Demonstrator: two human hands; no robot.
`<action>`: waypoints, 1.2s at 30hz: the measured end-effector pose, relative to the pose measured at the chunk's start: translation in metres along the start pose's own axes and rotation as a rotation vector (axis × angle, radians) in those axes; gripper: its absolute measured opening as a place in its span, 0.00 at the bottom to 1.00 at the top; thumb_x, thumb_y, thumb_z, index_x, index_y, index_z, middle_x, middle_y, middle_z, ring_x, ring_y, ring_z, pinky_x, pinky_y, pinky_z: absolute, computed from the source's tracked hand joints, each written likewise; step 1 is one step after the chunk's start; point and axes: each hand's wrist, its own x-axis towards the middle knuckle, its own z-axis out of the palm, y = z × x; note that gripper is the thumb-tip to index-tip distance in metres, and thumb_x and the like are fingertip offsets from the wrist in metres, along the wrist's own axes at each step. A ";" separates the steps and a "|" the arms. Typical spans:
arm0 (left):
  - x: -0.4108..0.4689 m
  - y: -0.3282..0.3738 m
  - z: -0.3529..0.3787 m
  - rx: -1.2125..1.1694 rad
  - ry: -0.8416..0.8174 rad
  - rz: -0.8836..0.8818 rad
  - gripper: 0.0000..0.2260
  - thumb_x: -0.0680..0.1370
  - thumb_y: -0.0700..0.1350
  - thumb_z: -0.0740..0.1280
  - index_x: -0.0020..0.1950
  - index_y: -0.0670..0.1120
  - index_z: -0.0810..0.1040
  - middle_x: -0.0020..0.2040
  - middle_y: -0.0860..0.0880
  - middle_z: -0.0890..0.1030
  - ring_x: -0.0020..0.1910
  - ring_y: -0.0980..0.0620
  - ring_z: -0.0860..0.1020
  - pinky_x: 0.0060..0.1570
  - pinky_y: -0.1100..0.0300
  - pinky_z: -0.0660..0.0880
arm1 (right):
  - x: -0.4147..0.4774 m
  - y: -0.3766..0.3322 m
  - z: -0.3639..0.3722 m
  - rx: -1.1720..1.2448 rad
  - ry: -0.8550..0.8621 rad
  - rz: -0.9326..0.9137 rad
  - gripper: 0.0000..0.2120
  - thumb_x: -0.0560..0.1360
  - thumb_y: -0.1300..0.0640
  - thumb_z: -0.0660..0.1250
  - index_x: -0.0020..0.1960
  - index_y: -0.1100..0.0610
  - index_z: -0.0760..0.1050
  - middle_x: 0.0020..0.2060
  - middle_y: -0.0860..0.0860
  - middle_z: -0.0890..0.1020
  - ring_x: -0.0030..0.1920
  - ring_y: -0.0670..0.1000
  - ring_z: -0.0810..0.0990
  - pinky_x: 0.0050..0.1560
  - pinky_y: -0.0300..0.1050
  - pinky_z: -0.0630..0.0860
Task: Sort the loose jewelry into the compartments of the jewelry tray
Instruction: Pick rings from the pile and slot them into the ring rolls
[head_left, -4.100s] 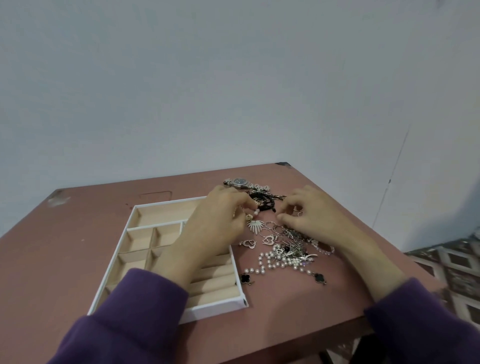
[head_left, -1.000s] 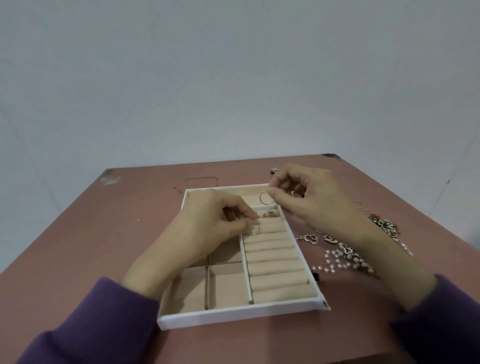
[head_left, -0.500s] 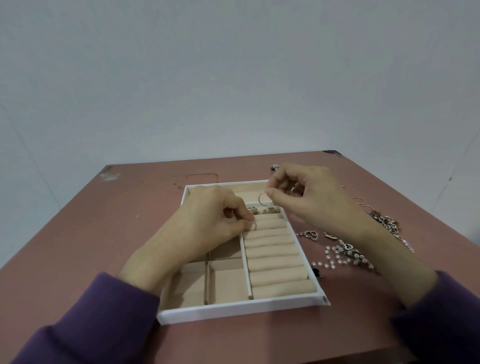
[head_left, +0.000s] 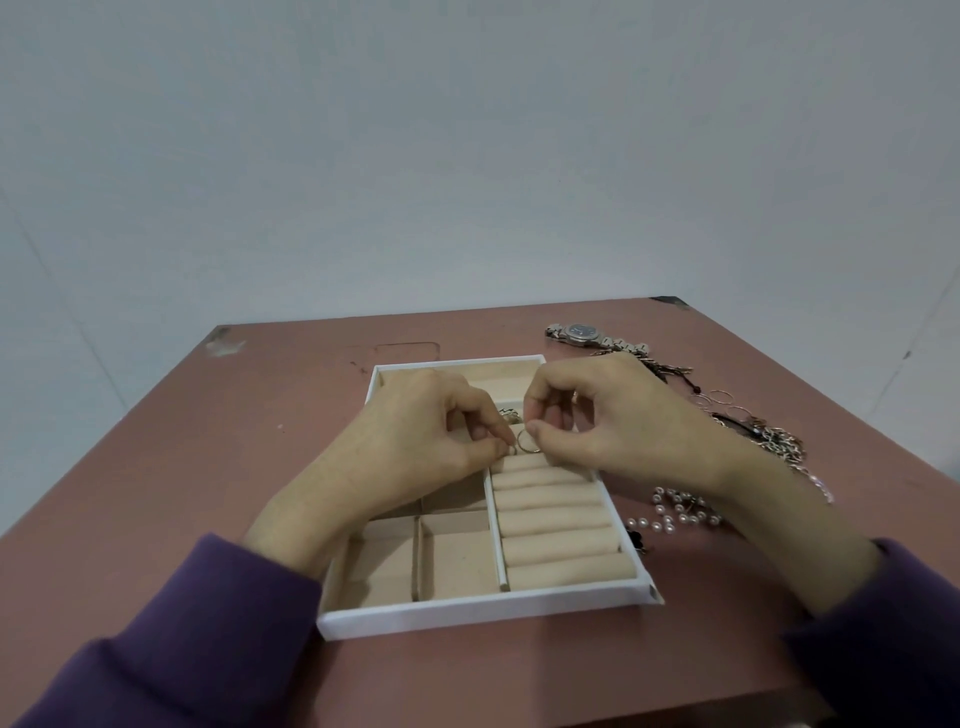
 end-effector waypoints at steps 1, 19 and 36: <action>0.000 0.000 0.000 -0.006 -0.002 -0.003 0.04 0.68 0.45 0.73 0.38 0.55 0.84 0.31 0.57 0.76 0.36 0.65 0.73 0.37 0.74 0.66 | 0.000 0.001 -0.001 -0.007 -0.005 -0.004 0.04 0.67 0.61 0.69 0.36 0.53 0.77 0.29 0.47 0.78 0.31 0.45 0.75 0.33 0.32 0.68; -0.001 0.003 -0.002 -0.057 -0.013 -0.029 0.07 0.68 0.45 0.74 0.34 0.57 0.80 0.33 0.56 0.79 0.35 0.63 0.72 0.36 0.73 0.67 | 0.001 0.003 0.001 -0.014 -0.056 -0.055 0.03 0.67 0.61 0.70 0.37 0.54 0.80 0.33 0.45 0.79 0.36 0.44 0.76 0.38 0.30 0.67; 0.001 0.001 0.001 -0.013 0.003 -0.035 0.03 0.68 0.45 0.74 0.34 0.52 0.82 0.31 0.55 0.77 0.37 0.61 0.73 0.37 0.72 0.66 | 0.000 0.001 0.001 -0.051 -0.037 -0.031 0.04 0.68 0.62 0.70 0.37 0.55 0.80 0.32 0.44 0.78 0.35 0.43 0.75 0.37 0.30 0.66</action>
